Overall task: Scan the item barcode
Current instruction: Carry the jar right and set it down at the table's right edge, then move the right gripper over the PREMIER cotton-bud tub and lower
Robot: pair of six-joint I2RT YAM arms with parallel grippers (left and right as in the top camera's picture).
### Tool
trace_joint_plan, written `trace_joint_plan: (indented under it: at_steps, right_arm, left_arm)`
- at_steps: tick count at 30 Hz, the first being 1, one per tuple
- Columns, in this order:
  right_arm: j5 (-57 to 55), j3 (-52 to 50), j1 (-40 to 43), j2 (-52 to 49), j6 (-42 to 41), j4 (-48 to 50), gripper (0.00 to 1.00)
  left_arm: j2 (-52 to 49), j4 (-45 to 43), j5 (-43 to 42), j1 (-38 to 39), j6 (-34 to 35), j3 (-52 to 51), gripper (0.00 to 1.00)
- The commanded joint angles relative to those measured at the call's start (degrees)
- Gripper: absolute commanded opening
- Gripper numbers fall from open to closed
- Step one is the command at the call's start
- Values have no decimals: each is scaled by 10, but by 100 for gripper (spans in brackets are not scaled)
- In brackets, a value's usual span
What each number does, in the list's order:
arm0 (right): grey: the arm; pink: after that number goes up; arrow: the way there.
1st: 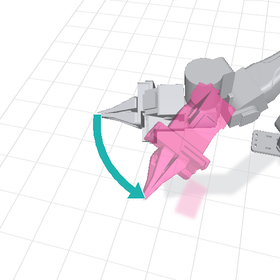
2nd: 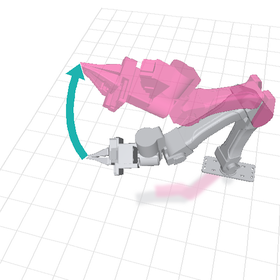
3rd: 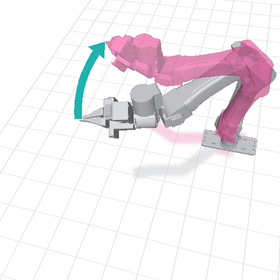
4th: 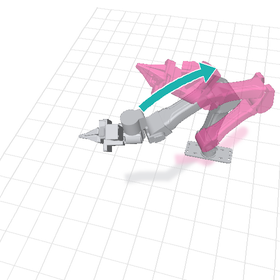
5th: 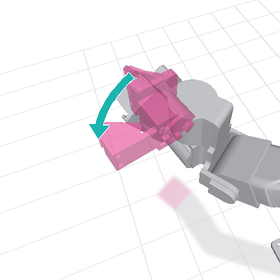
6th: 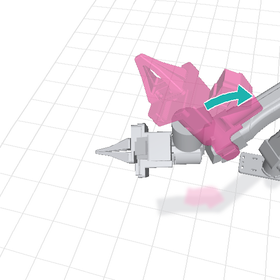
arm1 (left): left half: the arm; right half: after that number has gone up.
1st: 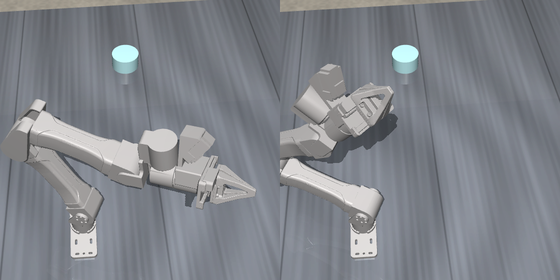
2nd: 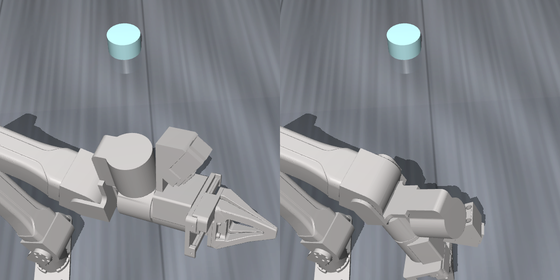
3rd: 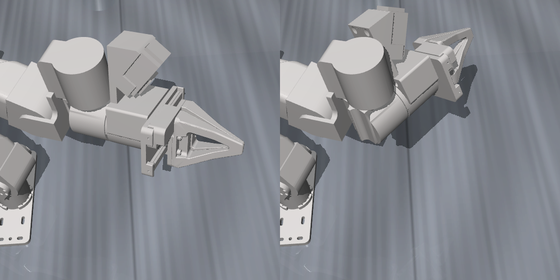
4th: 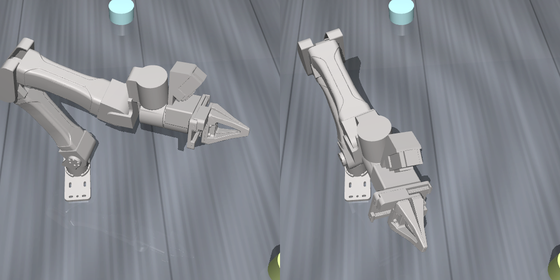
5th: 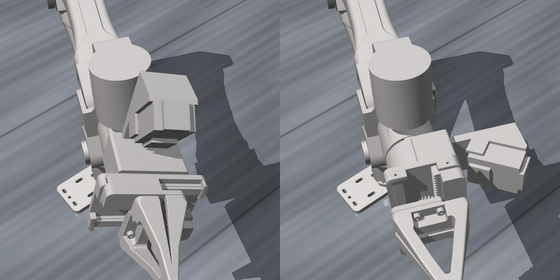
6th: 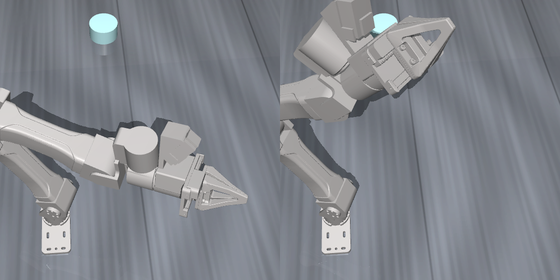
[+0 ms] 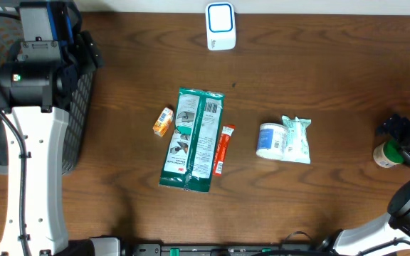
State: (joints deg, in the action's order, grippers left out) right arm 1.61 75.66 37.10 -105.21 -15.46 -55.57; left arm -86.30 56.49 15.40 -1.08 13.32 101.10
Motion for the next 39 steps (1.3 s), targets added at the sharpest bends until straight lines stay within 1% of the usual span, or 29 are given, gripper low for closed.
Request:
trace_joint_plan:
  at_steps: [1,3,5,8,12,16,19,22,25,26,27,28,31,34,37,39]
  right_arm:
    - [5,1,4,11,-2,-8,99]
    - [4,7,5,13,-2,-19,99]
    - [4,33,5,16,-2,-45,99]
    - [4,89,3,18,-2,-95,99]
    - [4,191,-8,20,3,-182,99]
    - [6,287,-45,23,13,-266,99]
    - [51,329,-88,24,43,-299,99]
    - [86,338,-139,25,44,-303,99]
    - [105,331,-212,24,36,-287,99]
    - [105,329,-240,24,27,-282,99]
    - [104,323,-291,23,17,-267,99]
    - [103,321,-313,23,17,-259,99]
    - [75,307,-388,17,-8,-238,99]
    - [21,289,-457,8,-38,-233,99]
    - [-22,263,-511,-5,-56,-229,99]
    - [-31,243,-535,-11,-67,-220,99]
  left_arm:
    - [-1,0,10,-2,1,4,90]
    - [-1,0,10,-2,1,4,90]
    - [-1,0,10,-2,1,4,90]
    - [-1,0,9,-2,1,4,90]
    - [-1,0,9,-2,1,4,90]
    - [-1,0,9,-2,1,4,90]
    - [-1,0,10,-2,1,4,90]
    - [-1,0,10,-2,1,4,90]
    - [-1,0,9,-2,1,4,90]
    - [-1,0,9,-2,1,4,90]
    - [-1,0,9,-2,1,4,90]
    - [-1,0,9,-2,1,4,90]
    - [-1,0,9,-2,1,4,90]
    - [-1,0,10,-2,1,4,90]
    - [-1,0,9,-2,1,4,90]
    - [-1,0,9,-2,1,4,90]
